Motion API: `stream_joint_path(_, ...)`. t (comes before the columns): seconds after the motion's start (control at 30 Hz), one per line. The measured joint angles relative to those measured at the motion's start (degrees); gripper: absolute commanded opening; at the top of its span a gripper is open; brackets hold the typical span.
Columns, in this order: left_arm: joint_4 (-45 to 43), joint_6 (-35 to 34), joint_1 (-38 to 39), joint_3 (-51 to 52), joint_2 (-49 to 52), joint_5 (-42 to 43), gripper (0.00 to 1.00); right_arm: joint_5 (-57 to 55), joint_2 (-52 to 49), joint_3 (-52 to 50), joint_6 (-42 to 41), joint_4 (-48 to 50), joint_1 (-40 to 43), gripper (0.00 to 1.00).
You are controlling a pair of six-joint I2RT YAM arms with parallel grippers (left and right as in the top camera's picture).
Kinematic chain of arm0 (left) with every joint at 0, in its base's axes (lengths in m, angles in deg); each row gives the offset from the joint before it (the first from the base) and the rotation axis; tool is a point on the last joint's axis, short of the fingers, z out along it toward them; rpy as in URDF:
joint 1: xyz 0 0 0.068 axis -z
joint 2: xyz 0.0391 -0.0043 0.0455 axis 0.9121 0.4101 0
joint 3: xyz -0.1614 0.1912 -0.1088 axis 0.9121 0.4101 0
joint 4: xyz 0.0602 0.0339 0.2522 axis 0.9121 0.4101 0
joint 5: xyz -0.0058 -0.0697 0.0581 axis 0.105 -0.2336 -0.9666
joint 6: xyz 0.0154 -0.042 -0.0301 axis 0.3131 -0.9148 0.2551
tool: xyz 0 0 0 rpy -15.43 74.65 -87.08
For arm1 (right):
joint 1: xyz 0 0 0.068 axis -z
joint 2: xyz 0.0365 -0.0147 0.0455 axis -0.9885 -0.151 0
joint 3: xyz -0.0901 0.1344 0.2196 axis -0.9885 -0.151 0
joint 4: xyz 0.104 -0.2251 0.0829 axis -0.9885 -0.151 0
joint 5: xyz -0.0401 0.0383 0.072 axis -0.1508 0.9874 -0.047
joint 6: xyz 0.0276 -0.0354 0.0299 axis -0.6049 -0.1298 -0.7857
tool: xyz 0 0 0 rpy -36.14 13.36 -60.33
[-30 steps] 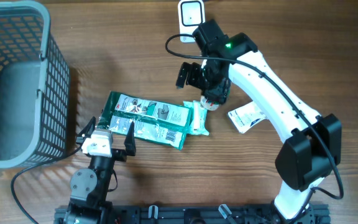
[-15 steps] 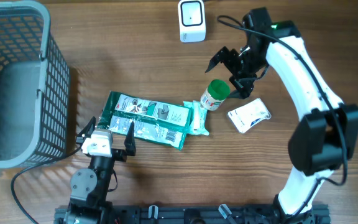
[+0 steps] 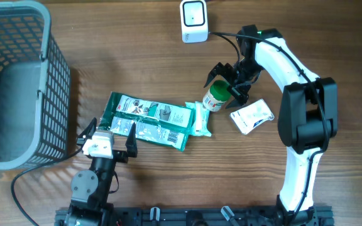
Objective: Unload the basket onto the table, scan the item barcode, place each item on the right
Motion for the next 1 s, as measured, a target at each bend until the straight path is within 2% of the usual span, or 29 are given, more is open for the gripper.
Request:
stream_joint_path(0.2, 0.0, -0.02, 0.0, 0.0, 0.0, 0.0, 1.0, -0.15, 0.0, -0.72, -0.37, 0.76, -0.85, 0.91)
stream_joint_path(0.33, 0.0, 0.0, 0.0, 0.0, 0.0, 0.02, 1.0, -1.79, 0.0, -0.72, -5.77, 0.48, -3.02, 0.93)
stream_joint_path(0.57, 0.0, -0.02, 0.0, 0.0, 0.0, 0.0, 1.0, -2.23, -1.62, -0.72, -9.7, 0.68, -3.61, 0.75)
stream_joint_path(0.73, 0.0, 0.0, 0.0, 0.0, 0.0, 0.0, 1.0, -1.68, -4.33, -0.72, -10.08, 0.66, -3.56, 0.69)
stream_joint_path(0.77, 0.0, 0.0, 0.0, 0.0, 0.0, 0.02, 1.0, -1.57, -4.35, -0.72, -9.6, 0.66, -3.56, 0.68)
stream_joint_path(0.87, 0.0, -0.02, 0.0, 0.0, 0.0, 0.0, 1.0, -0.76, -4.44, -0.72, -5.29, 0.37, -3.56, 0.59)
stream_joint_path(1.0, 0.0, 0.0, 0.0, 0.0, 0.0, 0.02, 1.0, 0.2, -4.72, -0.72, -0.37, -0.42, -3.56, 0.58)
